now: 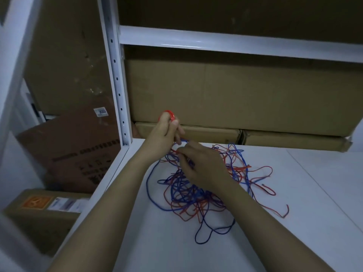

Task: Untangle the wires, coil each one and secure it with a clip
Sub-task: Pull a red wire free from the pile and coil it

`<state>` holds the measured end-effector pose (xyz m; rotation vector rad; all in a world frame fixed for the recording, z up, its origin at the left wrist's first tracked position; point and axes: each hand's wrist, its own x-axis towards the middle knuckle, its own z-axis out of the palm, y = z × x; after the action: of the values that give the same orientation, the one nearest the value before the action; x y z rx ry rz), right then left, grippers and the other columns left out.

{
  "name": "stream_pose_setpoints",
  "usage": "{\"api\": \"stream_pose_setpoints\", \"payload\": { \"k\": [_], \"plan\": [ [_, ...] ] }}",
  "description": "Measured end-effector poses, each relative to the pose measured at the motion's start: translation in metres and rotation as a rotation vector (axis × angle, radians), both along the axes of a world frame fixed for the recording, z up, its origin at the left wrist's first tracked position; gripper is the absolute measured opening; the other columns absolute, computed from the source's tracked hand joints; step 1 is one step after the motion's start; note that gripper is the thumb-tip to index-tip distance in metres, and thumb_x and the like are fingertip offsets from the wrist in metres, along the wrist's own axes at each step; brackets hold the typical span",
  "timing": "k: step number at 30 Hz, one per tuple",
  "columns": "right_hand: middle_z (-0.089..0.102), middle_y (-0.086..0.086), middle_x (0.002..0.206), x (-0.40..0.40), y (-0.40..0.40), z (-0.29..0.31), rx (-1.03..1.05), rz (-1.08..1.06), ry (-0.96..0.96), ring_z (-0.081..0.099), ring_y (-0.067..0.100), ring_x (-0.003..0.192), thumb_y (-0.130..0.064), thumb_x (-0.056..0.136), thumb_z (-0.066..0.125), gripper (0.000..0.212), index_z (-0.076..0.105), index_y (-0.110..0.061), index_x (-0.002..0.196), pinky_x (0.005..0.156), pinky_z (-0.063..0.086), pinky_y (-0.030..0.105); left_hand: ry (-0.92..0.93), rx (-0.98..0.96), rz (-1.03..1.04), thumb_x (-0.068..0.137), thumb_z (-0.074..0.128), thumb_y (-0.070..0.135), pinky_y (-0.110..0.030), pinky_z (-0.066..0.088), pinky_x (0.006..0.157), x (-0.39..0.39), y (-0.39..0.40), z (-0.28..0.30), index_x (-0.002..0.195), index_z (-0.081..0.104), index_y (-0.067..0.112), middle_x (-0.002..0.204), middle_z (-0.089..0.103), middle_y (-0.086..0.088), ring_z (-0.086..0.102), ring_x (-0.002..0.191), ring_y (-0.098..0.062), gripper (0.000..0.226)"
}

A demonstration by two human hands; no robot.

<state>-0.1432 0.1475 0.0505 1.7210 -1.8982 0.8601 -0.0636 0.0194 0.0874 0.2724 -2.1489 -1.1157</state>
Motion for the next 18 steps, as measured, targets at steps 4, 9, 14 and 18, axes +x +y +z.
{"api": "stream_pose_setpoints", "payload": {
  "k": [4, 9, 14, 18],
  "plan": [
    [0.055, -0.002, 0.082, -0.012, 0.009, 0.012, -0.092, -0.028, -0.043, 0.048, 0.011, 0.064, -0.034, 0.089, 0.05, 0.028, 0.071, -0.015, 0.085, 0.049, 0.038, 0.026, -0.147, -0.227, 0.04, 0.104, 0.034, 0.024, -0.032, 0.038, 0.06, 0.007, 0.0, -0.004, 0.089, 0.04, 0.009, 0.07, 0.051, -0.002, 0.045, 0.06, -0.011, 0.022],
    [0.059, -0.003, 0.089, -0.015, 0.019, 0.034, 0.097, -0.086, -0.096, 0.056, 0.017, 0.075, -0.034, 0.089, 0.061, 0.02, 0.071, -0.018, 0.095, 0.061, 0.048, 0.036, -0.258, -0.451, 0.086, 0.102, 0.039, 0.021, -0.035, 0.032, 0.054, 0.008, 0.002, -0.016, 0.083, 0.044, 0.007, 0.067, 0.042, -0.009, 0.036, 0.056, -0.018, 0.024],
    [0.06, -0.011, 0.066, -0.033, 0.029, 0.055, 0.226, -0.128, -0.39, 0.051, 0.006, 0.062, -0.032, 0.093, 0.06, 0.021, 0.071, -0.02, 0.079, 0.061, 0.043, 0.03, -0.254, -0.261, 0.064, 0.102, 0.037, 0.034, -0.035, 0.036, 0.059, 0.021, 0.001, -0.011, 0.071, 0.046, 0.01, 0.059, 0.044, 0.001, 0.042, 0.058, -0.013, 0.04],
    [0.057, -0.012, 0.074, -0.032, 0.022, 0.064, 0.004, -0.083, -0.377, 0.049, 0.0, 0.069, -0.022, 0.093, 0.061, 0.014, 0.072, -0.018, 0.085, 0.061, 0.033, 0.014, -0.256, -0.119, -0.075, 0.1, 0.036, 0.043, -0.03, 0.024, 0.056, 0.023, 0.01, -0.003, 0.059, 0.036, 0.017, 0.053, 0.032, 0.006, 0.029, 0.05, -0.01, 0.049]
  ]
}}
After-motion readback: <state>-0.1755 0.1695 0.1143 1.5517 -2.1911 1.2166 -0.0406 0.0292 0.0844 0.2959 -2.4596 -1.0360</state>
